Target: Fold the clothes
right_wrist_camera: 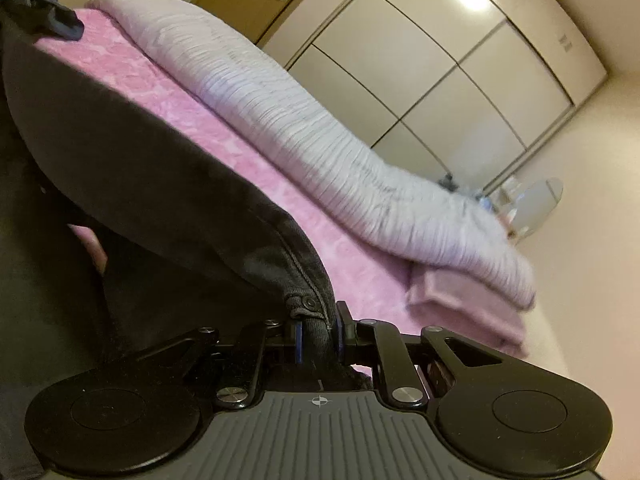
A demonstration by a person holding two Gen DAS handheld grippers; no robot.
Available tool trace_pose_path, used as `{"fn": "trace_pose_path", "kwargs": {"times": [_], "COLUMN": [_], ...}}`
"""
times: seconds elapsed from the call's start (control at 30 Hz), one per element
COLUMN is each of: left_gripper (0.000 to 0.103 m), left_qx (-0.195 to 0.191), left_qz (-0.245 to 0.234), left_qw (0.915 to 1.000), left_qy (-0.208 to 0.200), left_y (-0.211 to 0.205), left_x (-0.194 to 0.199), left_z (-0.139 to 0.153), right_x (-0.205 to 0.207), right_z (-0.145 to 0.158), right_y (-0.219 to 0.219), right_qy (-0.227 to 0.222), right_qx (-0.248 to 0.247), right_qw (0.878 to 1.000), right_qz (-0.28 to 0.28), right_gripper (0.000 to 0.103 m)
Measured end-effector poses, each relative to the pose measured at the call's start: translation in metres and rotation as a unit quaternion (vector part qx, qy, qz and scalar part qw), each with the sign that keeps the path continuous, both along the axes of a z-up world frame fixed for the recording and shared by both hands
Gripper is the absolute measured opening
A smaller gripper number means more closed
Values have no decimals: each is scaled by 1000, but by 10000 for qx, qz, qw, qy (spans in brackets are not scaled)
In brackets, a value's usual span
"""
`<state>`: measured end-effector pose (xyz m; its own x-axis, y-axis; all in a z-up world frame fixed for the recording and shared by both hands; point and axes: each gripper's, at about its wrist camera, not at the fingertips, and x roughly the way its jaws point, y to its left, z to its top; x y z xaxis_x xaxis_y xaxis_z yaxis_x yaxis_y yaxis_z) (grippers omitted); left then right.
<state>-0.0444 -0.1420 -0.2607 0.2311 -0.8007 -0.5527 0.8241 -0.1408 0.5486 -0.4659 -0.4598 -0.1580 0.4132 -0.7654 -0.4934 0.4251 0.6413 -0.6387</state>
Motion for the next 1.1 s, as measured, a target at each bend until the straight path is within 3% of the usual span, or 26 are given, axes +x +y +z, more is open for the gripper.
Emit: {"fn": "trace_pose_path", "kwargs": {"times": [0.13,0.23,0.27,0.3,0.33,0.43,0.5,0.6,0.7,0.8,0.87,1.1], "left_gripper": [4,10,17,30,35,36,43,46,49,52,62,64], "left_qx": [33,-4,4,58,133,128,63,42,82,161,255,898], "left_qz": [117,630,829,1049,1283,1531,1430,1079,567,-188,-661,-1621], "left_qw": [9990,9944,9917,9887,9860,9848,9874,9932,9983,9980,9950,9826], "left_qy": [-433,-843,-984,-1066,-1053,-808,-670,-427,46,579,705,-81], "left_y": [-63,-120,-139,-154,-167,-176,-167,-144,-111,-66,-36,24], "left_x": [14,36,44,52,60,66,60,40,9,-29,-52,-101], "left_z": [-1,-25,-35,-46,-55,-71,-76,-80,-77,-74,-77,-136], "right_x": [46,86,100,111,119,115,94,52,-2,-54,-85,-148], "right_z": [-2,-30,-43,-59,-74,-99,-106,-115,-117,-118,-121,-158], "right_y": [-52,-104,-123,-139,-153,-168,-163,-148,-121,-83,-56,9], "right_qy": [319,483,556,661,742,266,-110,-526,-1173,-1782,-2098,-2923], "right_qx": [-78,-36,8,4,-46,224,646,1195,1922,2606,2979,3652], "right_qw": [9994,9986,9982,9978,9970,9965,9946,9860,9651,9345,9154,8544], "right_qz": [144,192,210,62,-217,-761,-808,-1042,-1334,-1645,-1713,-2265], "right_gripper": [14,16,28,38,56,62,63,64,64,65,66,74]}}
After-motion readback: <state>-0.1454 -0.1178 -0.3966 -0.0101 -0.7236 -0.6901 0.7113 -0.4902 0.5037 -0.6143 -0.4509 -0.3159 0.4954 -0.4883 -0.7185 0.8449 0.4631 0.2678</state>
